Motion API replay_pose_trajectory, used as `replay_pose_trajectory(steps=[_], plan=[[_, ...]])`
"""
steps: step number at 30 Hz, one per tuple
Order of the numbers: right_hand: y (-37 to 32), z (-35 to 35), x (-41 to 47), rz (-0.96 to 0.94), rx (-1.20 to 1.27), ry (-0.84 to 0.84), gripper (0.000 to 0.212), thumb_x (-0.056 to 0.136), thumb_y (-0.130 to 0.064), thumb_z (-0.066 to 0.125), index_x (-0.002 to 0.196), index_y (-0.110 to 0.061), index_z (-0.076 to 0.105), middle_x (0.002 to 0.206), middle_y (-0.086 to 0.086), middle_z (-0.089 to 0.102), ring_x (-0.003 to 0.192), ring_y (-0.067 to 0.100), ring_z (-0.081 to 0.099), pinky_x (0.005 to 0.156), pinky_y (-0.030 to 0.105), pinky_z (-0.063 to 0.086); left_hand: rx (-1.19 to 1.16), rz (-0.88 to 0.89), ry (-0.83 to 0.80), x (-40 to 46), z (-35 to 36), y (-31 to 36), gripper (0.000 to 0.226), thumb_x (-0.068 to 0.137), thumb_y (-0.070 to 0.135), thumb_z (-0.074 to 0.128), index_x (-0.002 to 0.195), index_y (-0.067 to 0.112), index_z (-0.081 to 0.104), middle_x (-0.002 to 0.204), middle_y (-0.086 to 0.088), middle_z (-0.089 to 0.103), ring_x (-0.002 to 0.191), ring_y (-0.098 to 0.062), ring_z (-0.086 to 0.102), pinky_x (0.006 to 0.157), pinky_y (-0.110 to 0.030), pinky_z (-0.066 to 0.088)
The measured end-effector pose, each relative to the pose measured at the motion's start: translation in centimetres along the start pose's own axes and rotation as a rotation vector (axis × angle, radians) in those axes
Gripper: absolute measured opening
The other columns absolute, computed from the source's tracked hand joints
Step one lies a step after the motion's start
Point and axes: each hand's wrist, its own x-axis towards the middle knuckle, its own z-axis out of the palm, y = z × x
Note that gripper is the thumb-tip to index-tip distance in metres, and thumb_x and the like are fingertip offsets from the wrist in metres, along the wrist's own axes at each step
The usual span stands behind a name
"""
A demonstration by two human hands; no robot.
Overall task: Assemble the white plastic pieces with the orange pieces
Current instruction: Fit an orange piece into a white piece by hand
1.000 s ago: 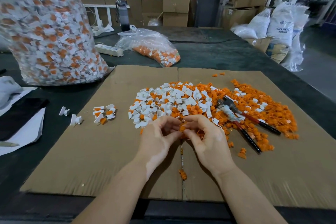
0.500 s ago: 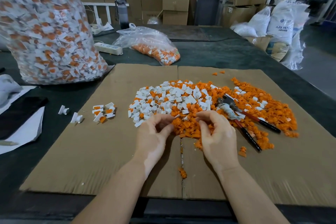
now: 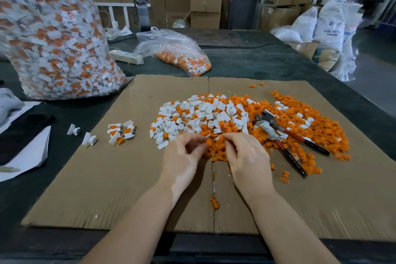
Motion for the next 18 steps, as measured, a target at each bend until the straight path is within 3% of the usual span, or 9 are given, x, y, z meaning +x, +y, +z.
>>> replay_pose_trajectory(steps=[3, 7, 13, 18], plan=[[0.1, -0.1, 0.0, 0.086, 0.001, 0.033, 0.011, 0.083, -0.001, 0.065, 0.093, -0.003, 0.069, 0.087, 0.008, 0.069, 0.086, 0.023, 0.064, 0.077, 0.03, 0.052, 0.244, 0.06, -0.004, 0.2, 0.4, -0.2, 0.008, 0.083, 0.025, 0.069, 0.081, 0.031, 0.064, 0.085, 0.012, 0.059, 0.079, -0.004, 0.05, 0.064, -0.005, 0.036], [0.1, -0.1, 0.0, 0.108, 0.011, 0.035, 0.01, 0.084, -0.001, 0.065, 0.093, -0.003, 0.069, 0.087, 0.008, 0.069, 0.086, 0.023, 0.064, 0.076, 0.033, 0.053, 0.474, 0.113, -0.053, 0.4, 1.1, -0.1, 0.01, 0.08, 0.036, 0.07, 0.087, 0.032, 0.063, 0.094, 0.011, 0.053, 0.089, -0.007, 0.045, 0.07, -0.016, 0.034], [0.2, -0.2, 0.0, 0.144, 0.041, 0.049, 0.011, 0.084, -0.001, 0.064, 0.093, -0.003, 0.069, 0.087, 0.006, 0.069, 0.085, 0.021, 0.064, 0.075, 0.028, 0.05, 0.484, 0.149, -0.072, 0.3, 1.1, -0.3, 0.019, 0.079, 0.036, 0.071, 0.097, 0.031, 0.065, 0.097, 0.009, 0.055, 0.091, -0.007, 0.048, 0.076, -0.022, 0.042], [0.2, -0.3, 0.0, 0.161, 0.048, 0.053, 0.011, 0.083, -0.001, 0.064, 0.093, -0.004, 0.069, 0.087, 0.005, 0.068, 0.086, 0.019, 0.063, 0.076, 0.023, 0.046, 0.471, 0.133, -0.089, 0.3, 1.0, -0.4, 0.019, 0.078, 0.036, 0.073, 0.094, 0.031, 0.065, 0.096, 0.009, 0.055, 0.092, -0.008, 0.048, 0.078, -0.023, 0.044]])
